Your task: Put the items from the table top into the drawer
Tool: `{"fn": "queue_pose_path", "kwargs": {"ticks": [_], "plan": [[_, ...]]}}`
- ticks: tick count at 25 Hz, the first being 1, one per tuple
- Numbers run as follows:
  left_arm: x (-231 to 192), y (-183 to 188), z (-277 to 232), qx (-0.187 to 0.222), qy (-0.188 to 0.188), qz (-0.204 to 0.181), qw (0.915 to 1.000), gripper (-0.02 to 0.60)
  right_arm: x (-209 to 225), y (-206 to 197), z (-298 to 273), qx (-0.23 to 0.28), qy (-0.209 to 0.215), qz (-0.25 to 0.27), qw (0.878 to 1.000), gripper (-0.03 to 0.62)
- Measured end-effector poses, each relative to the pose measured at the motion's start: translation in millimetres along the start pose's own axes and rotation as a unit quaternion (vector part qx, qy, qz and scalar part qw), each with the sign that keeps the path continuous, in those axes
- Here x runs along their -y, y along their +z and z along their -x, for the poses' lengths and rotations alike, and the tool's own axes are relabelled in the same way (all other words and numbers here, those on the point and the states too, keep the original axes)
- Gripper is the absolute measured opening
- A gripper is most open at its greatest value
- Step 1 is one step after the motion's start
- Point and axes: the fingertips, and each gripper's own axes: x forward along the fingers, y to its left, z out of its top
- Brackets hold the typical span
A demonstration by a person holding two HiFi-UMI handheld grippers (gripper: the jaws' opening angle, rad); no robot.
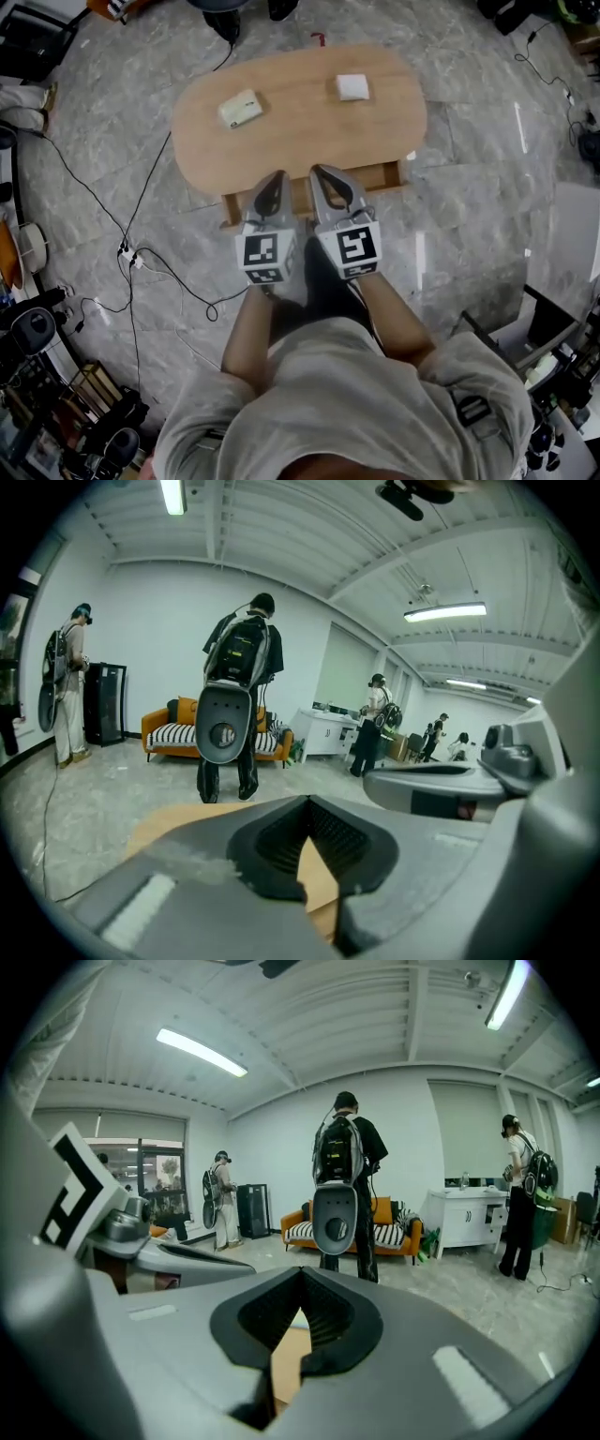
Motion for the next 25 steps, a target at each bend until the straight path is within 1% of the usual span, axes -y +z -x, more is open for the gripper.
{"fn": "queue_pose_path", "kwargs": {"ticks": [4, 8, 11, 14, 16, 18, 20, 25], "plan": [[5.5, -15.9, -35.5, -0.021, -0.019, -0.008, 0.9996, 0.020, 35.0, -26.8, -13.3, -0.004, -0.025, -0.021, 0.999, 0.006], [9.2, -44.6, -64.9, -0.055, -0.032, -0.005, 0.9980, 0.020, 70.4, -53.1, -25.4, -0.018, -0.052, -0.036, 0.998, 0.008], [10.1, -60.2, -92.4, -0.070, -0.039, -0.016, 0.9966, 0.020, 92.9, -70.4, -37.6, -0.028, -0.059, -0.051, 0.997, 0.008], [10.8, -71.6, -123.0, -0.089, -0.051, -0.035, 0.9941, 0.020, 111.5, -79.4, -47.3, -0.032, -0.067, -0.051, 0.996, 0.007], [12.8, -79.0, -146.3, -0.101, -0.062, -0.038, 0.9922, 0.020, 125.2, -86.5, -51.0, -0.033, -0.078, -0.049, 0.995, 0.008], [17.8, -84.0, -168.2, -0.106, -0.075, -0.033, 0.9909, 0.020, 137.6, -101.5, -54.2, -0.040, -0.090, -0.055, 0.994, 0.007], [23.1, -85.7, -189.9, -0.103, -0.089, -0.034, 0.9901, 0.020, 148.9, -119.2, -60.6, -0.048, -0.102, -0.069, 0.991, 0.007], [26.3, -111.5, -235.3, -0.120, -0.119, -0.066, 0.9834, 0.020, 164.0, -147.9, -73.1, -0.058, -0.124, -0.103, 0.985, 0.008]]}}
